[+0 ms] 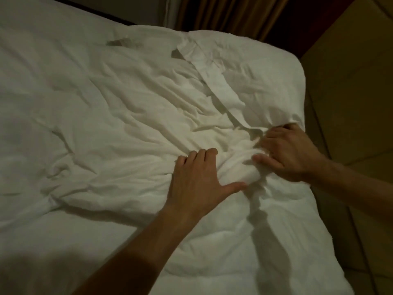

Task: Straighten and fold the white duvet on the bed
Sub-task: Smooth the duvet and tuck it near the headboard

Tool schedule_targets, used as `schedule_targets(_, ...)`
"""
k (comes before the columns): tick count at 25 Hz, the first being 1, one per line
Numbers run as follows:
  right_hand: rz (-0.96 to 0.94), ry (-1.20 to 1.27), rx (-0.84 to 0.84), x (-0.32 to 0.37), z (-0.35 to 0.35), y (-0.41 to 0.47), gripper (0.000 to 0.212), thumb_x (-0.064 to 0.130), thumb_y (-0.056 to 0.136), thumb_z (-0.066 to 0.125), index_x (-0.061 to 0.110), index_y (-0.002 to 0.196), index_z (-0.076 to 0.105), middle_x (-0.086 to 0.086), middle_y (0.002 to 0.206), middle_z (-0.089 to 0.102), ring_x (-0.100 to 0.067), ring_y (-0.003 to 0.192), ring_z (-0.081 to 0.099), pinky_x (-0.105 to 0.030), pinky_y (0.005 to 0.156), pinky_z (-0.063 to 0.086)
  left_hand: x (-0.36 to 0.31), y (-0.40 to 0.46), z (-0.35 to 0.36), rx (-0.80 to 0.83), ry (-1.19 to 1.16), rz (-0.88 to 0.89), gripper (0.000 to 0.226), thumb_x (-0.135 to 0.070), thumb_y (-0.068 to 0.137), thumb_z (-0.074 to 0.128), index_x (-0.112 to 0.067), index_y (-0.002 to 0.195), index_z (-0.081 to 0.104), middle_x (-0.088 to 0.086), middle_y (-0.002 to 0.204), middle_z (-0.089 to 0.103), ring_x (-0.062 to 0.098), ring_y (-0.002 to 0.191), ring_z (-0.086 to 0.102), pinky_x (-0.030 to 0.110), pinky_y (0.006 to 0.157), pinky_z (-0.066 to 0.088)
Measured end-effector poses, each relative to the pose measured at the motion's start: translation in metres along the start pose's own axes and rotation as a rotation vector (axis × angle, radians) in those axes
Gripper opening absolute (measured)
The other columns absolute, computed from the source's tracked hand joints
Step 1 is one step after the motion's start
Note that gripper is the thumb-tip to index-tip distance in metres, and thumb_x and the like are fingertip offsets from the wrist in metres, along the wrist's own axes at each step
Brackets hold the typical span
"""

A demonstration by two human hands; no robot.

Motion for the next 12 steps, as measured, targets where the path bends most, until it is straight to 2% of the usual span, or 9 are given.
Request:
schedule_targets(3, 0.147, 0.002, 0.082, 0.013, 0.040, -0.084, 0.091, 0.086, 0.088, 0.008, 0.020, 0.096, 0.069, -0.003, 0.097, 0.069, -0.025, 0.092, 0.064, -0.041, 0.088, 0.043, -0.016, -0.021, 0.022, 0.043, 0.047, 0.206, 0.074, -0.090, 0.068, 0.038, -0.023, 0.089, 0.060, -0.005, 0.076, 0.063, 0.017, 0.068, 0.060, 0.034, 0.068, 0.046)
schedule_targets(6, 0.317, 0.078, 0.234, 0.050, 0.087, -0.131, 0.092, 0.090, 0.082, 0.003, 0.024, 0.113, 0.060, 0.002, 0.115, 0.061, -0.021, 0.108, 0.054, -0.039, 0.094, 0.040, -0.007, -0.046, 0.052, 0.090, 0.108, 0.431, 0.058, -0.078, 0.078, 0.039, -0.023, 0.072, 0.057, -0.003, 0.054, 0.059, 0.020, 0.049, 0.058, 0.031, 0.064, 0.042)
schedule_targets(8, 0.371, 0.087, 0.236, 0.068, 0.100, -0.135, 0.089, 0.089, 0.084, 0.004, 0.024, 0.112, 0.057, 0.003, 0.115, 0.057, -0.021, 0.111, 0.050, -0.041, 0.093, 0.040, 0.002, -0.055, 0.059, 0.092, 0.090, 0.516, 0.055, -0.073, 0.081, 0.039, -0.022, 0.067, 0.055, 0.000, 0.049, 0.056, 0.023, 0.044, 0.055, 0.033, 0.066, 0.039)
schedule_targets(10, 0.380, 0.057, 0.198, 0.078, 0.094, -0.133, 0.084, 0.087, 0.086, 0.006, 0.024, 0.110, 0.057, 0.004, 0.110, 0.057, -0.019, 0.105, 0.048, -0.041, 0.091, 0.039, 0.003, -0.059, 0.050, 0.055, 0.042, 0.546, 0.056, -0.073, 0.081, 0.040, -0.021, 0.067, 0.054, 0.001, 0.047, 0.055, 0.023, 0.042, 0.052, 0.033, 0.065, 0.039)
schedule_targets(12, 0.386, 0.037, 0.145, 0.080, 0.081, -0.139, 0.082, 0.086, 0.089, 0.010, 0.024, 0.111, 0.058, 0.005, 0.110, 0.058, -0.018, 0.100, 0.047, -0.039, 0.090, 0.039, -0.001, -0.065, 0.042, 0.043, -0.011, 0.543, 0.056, -0.076, 0.079, 0.042, -0.021, 0.070, 0.054, -0.002, 0.052, 0.056, 0.021, 0.046, 0.053, 0.034, 0.066, 0.041)
Point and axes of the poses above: each hand's wrist, its own y-axis towards the middle knuckle, its own z-axis out of the palm, x = y × z, the point moved 8 cm from there along y, towards the middle knuckle
